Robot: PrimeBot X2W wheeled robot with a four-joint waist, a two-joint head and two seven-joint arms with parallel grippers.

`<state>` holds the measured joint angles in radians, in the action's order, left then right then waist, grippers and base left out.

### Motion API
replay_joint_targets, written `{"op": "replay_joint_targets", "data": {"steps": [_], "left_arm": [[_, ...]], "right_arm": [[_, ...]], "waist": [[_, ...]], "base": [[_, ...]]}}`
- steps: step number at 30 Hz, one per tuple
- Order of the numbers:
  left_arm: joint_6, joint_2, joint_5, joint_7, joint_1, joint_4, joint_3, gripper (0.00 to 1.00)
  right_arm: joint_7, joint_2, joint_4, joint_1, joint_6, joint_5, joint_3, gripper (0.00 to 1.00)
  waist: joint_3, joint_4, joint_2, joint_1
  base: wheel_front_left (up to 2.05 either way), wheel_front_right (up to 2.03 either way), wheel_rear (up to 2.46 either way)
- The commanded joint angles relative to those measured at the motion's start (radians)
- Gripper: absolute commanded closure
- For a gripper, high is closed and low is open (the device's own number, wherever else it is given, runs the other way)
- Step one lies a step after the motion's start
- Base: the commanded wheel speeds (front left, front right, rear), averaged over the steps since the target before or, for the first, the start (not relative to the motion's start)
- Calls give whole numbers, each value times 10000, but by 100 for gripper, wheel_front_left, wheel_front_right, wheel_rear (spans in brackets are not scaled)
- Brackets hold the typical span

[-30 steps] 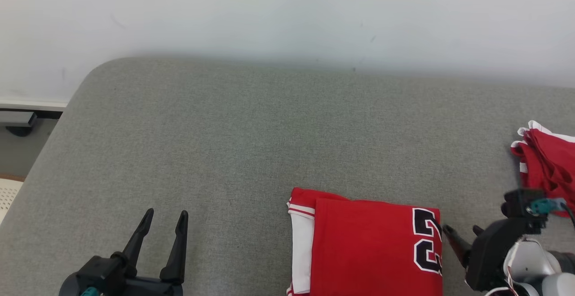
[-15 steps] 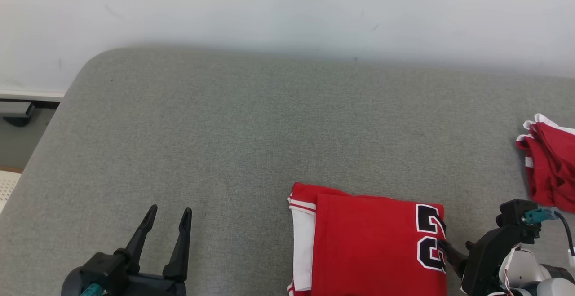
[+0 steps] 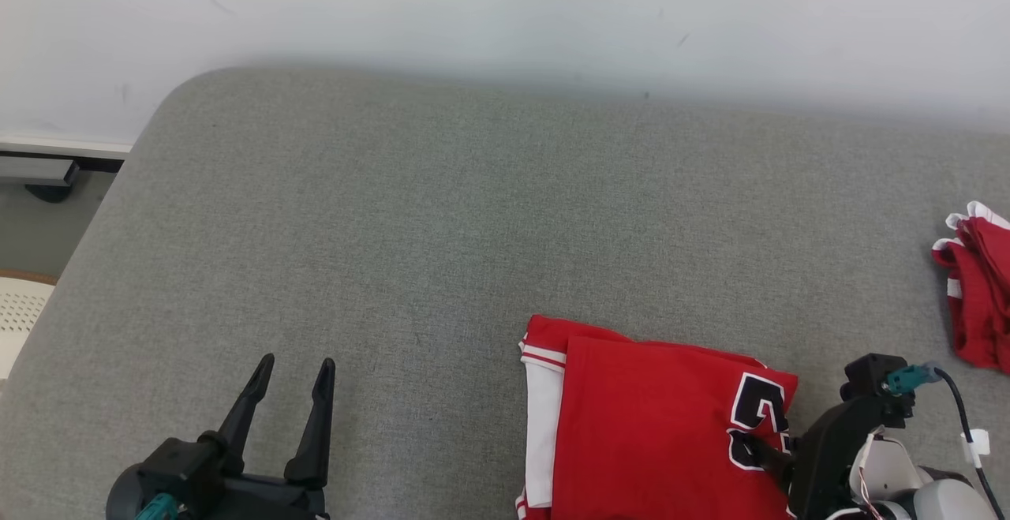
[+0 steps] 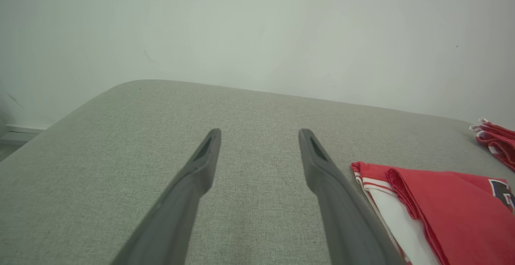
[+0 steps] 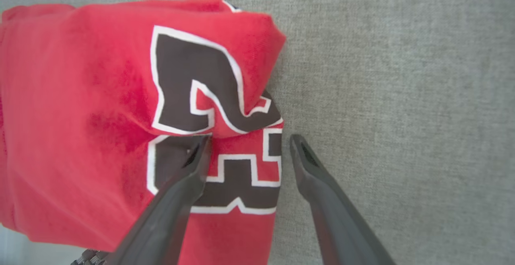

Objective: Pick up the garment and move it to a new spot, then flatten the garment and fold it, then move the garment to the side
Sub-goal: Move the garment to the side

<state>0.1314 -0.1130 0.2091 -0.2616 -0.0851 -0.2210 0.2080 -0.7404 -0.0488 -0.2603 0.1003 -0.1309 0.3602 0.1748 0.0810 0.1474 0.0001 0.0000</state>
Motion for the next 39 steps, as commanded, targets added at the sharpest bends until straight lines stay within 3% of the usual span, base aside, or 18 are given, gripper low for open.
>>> {"op": "replay_joint_targets", "data": {"steps": [1,3,4,5,7,27,39], "left_arm": [[-16,-28,-5,-49,-110,21,-51,0],[-16,-23,-4,-49,-156,21,-46,0],[-16,-20,0,-49,-175,16,-40,0],[-16,-20,0,-49,-175,16,-40,0],[-16,-13,10,-49,-189,-5,-21,0],[-19,61,-89,-49,-220,43,-213,0],[-19,56,-163,-49,-161,3,-253,0]], "right_arm": [[-13,-39,-177,210,5,129,-148,7],[-9,-35,-325,343,5,62,-313,58],[4,-35,-389,410,5,36,-350,73],[4,-35,-389,410,5,36,-350,73],[48,-35,-467,543,5,-15,-456,100],[310,-47,119,2205,5,-1600,-557,100],[948,-53,-1227,3853,5,-2182,-873,100]], "waist": [[30,6,-1,0],[50,10,-1,0],[57,13,-1,0],[57,13,-1,0],[63,27,-1,0],[80,-257,-1,0],[-12,-1406,-1,0]], "base": [[0,0,0],[0,0,0],[0,0,0],[0,0,0],[0,0,0],[0,0,0],[0,0,0]]}}
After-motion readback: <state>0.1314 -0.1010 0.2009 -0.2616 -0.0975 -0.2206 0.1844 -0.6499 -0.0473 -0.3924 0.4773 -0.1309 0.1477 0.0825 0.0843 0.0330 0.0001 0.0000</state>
